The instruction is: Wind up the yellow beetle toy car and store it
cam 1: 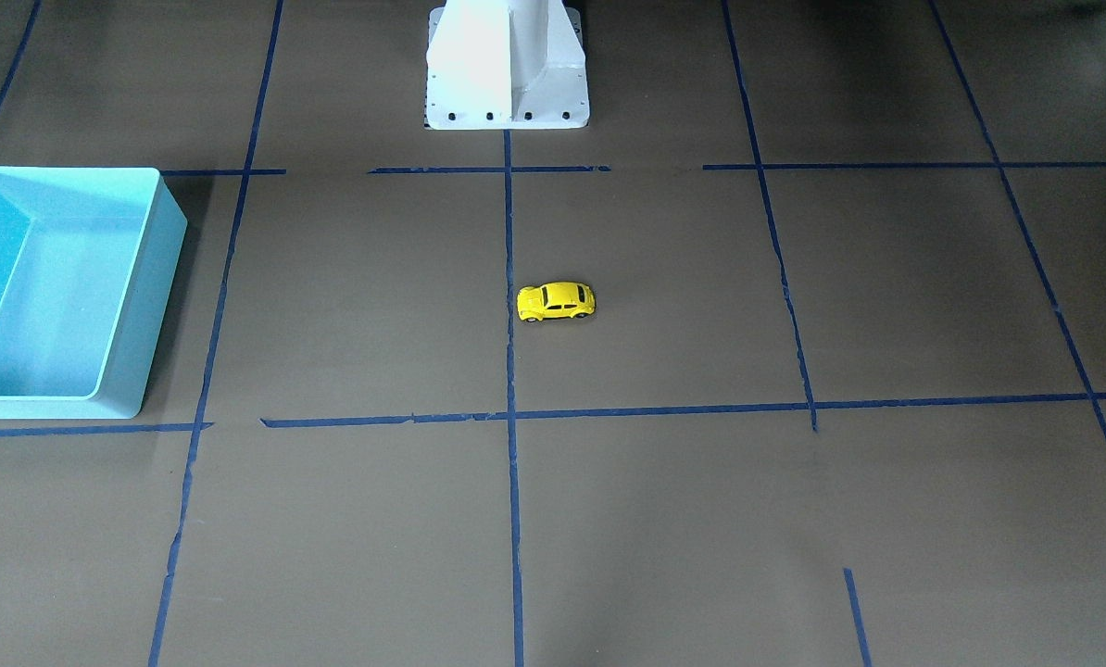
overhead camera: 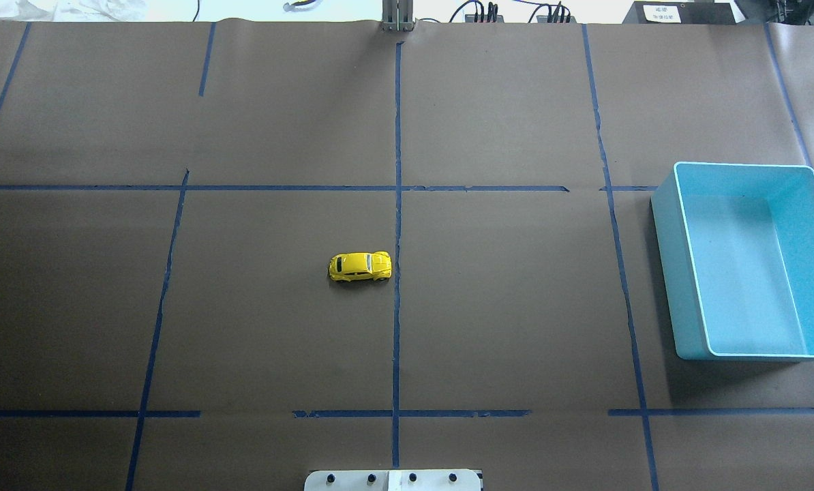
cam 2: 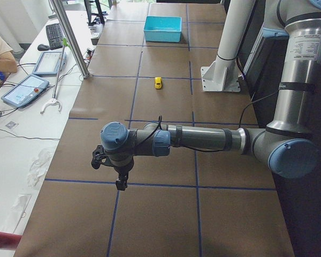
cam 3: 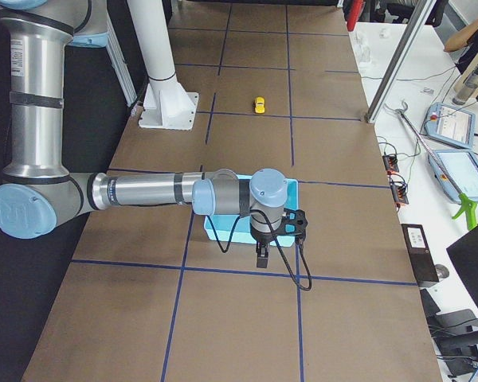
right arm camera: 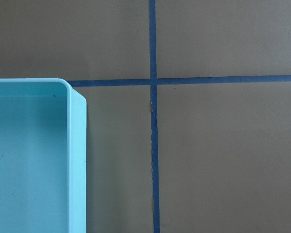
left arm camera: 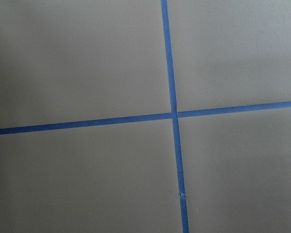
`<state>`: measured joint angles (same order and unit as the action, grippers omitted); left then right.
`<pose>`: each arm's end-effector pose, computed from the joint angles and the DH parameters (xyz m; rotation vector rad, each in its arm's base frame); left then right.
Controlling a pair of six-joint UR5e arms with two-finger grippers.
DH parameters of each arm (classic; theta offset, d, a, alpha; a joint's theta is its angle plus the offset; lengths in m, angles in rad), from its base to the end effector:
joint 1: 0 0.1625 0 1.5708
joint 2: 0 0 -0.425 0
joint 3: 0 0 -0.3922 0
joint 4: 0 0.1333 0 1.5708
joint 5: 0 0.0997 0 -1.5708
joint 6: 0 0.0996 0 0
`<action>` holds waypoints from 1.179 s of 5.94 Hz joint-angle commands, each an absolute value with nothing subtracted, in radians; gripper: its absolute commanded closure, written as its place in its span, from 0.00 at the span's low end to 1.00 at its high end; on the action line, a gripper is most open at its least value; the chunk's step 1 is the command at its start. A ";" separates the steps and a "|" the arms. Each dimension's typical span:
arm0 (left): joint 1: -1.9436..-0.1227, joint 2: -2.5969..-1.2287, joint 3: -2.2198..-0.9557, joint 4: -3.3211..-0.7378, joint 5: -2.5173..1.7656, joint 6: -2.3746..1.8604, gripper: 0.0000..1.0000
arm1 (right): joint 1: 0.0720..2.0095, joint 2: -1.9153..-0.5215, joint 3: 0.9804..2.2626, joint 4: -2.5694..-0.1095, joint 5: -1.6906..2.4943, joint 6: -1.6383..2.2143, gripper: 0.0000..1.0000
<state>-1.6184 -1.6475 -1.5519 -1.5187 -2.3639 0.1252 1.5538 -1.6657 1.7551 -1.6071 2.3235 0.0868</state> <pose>-0.0872 -0.5206 0.6329 0.0738 0.7899 0.0758 0.0575 -0.4548 0.6179 0.0115 -0.7542 0.0465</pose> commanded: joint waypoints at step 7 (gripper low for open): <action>-1.617 -1.651 -1.540 -1.519 -2.359 0.123 0.00 | 1.554 -1.666 1.753 -1.606 2.318 0.092 0.00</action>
<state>-1.6168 -1.6496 -1.5404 -1.5175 -2.3599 0.1217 1.5539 -1.6659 1.7538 -1.6071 2.3188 0.0911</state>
